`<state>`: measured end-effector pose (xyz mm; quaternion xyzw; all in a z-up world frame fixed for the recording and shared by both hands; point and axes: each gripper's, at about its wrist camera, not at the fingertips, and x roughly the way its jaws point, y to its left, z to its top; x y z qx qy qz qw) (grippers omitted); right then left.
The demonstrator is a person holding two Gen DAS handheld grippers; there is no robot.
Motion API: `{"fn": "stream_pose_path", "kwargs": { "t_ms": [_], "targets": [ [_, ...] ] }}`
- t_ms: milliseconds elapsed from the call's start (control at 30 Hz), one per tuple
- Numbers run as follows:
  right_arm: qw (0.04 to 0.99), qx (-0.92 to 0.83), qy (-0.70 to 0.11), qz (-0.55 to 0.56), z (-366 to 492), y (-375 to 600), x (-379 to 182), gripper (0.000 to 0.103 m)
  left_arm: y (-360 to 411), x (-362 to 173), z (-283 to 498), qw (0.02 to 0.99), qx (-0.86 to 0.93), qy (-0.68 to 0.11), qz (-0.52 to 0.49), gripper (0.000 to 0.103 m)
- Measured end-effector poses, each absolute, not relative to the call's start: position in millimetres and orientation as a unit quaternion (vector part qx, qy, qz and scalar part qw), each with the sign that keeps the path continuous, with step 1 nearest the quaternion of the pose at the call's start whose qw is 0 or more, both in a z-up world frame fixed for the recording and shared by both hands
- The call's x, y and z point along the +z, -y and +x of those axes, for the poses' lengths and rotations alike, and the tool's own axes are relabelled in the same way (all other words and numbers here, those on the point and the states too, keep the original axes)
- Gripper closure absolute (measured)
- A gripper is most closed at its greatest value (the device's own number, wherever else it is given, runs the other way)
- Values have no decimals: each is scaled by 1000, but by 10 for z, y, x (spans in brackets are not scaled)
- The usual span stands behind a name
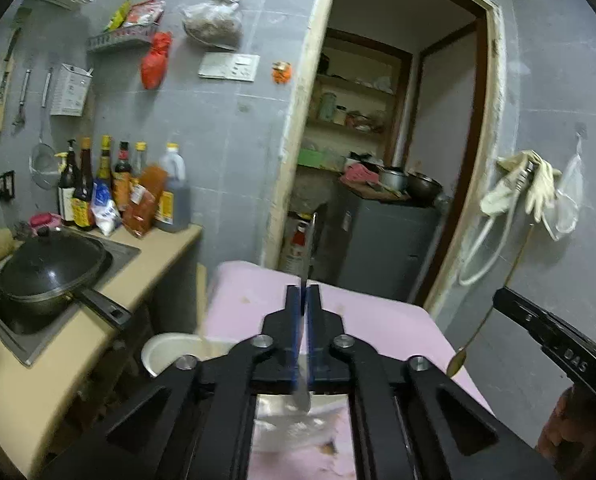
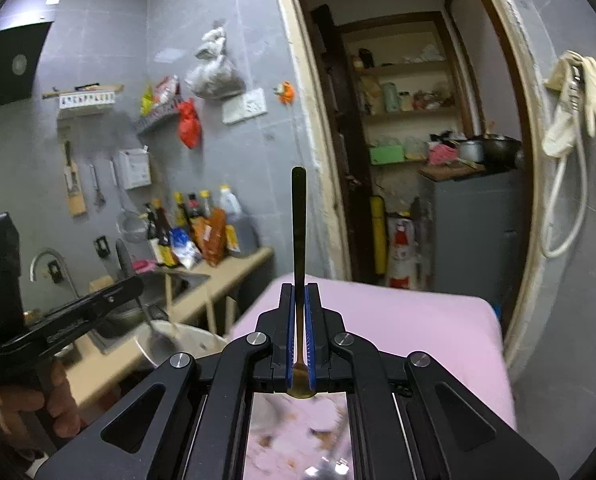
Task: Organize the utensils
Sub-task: 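Lower the silver spoon into the white basket while the right gripper lowers the gold spoon there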
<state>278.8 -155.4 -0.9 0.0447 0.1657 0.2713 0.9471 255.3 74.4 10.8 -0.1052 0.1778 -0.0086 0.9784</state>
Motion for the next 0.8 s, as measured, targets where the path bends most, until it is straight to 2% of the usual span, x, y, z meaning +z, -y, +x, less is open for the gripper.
{"fn": "stream_pose_path", "kwargs": {
  "t_ms": [333, 800],
  "targets": [
    [939, 304, -152, 47, 2918, 863, 57, 100, -1422, 114, 2689, 974, 15, -174, -143, 103],
    [937, 275, -214, 25, 3030, 559, -400, 100, -1526, -163, 2711, 969, 13, -223, -110, 103]
  ]
}}
